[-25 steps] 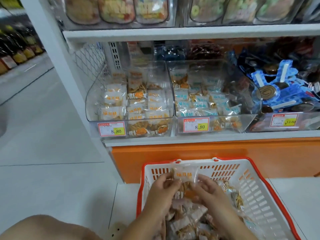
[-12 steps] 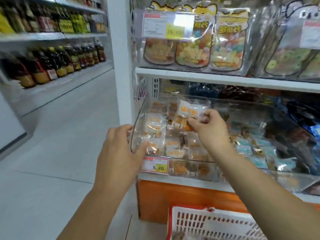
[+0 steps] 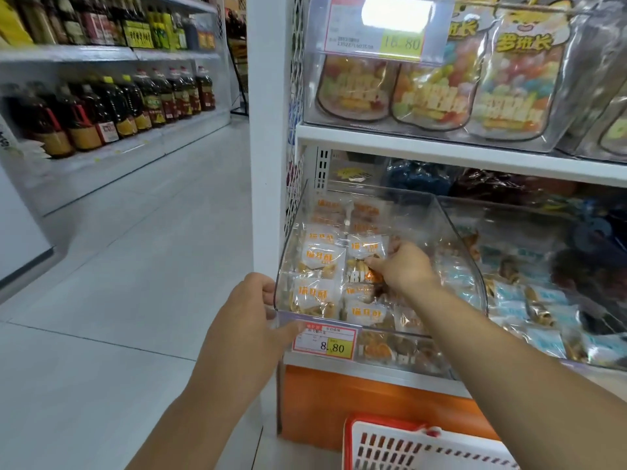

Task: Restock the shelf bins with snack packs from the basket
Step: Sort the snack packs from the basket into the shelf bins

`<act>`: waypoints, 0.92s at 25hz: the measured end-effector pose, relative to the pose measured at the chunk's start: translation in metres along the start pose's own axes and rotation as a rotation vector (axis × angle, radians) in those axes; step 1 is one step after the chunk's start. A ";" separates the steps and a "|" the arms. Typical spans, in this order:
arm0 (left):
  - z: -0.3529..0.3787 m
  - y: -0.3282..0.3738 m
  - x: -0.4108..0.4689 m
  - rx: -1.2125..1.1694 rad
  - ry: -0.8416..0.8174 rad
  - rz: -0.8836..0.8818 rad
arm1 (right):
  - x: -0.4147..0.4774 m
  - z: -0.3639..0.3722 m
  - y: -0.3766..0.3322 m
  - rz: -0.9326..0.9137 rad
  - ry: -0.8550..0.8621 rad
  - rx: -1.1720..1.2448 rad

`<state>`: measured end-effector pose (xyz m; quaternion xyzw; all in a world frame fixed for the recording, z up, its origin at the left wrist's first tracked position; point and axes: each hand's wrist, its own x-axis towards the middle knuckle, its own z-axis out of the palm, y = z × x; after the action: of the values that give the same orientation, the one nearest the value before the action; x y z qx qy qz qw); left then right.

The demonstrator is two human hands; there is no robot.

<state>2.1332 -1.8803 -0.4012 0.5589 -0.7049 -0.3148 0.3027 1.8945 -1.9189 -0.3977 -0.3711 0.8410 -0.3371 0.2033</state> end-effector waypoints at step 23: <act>0.235 -0.064 -0.189 0.409 -0.970 0.131 | -0.221 0.010 0.409 0.369 -0.252 -0.332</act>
<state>2.0246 -1.6818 -0.6113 0.3514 -0.8445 -0.3737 -0.1543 1.8434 -1.5517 -0.6781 -0.2791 0.9061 -0.1030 0.3008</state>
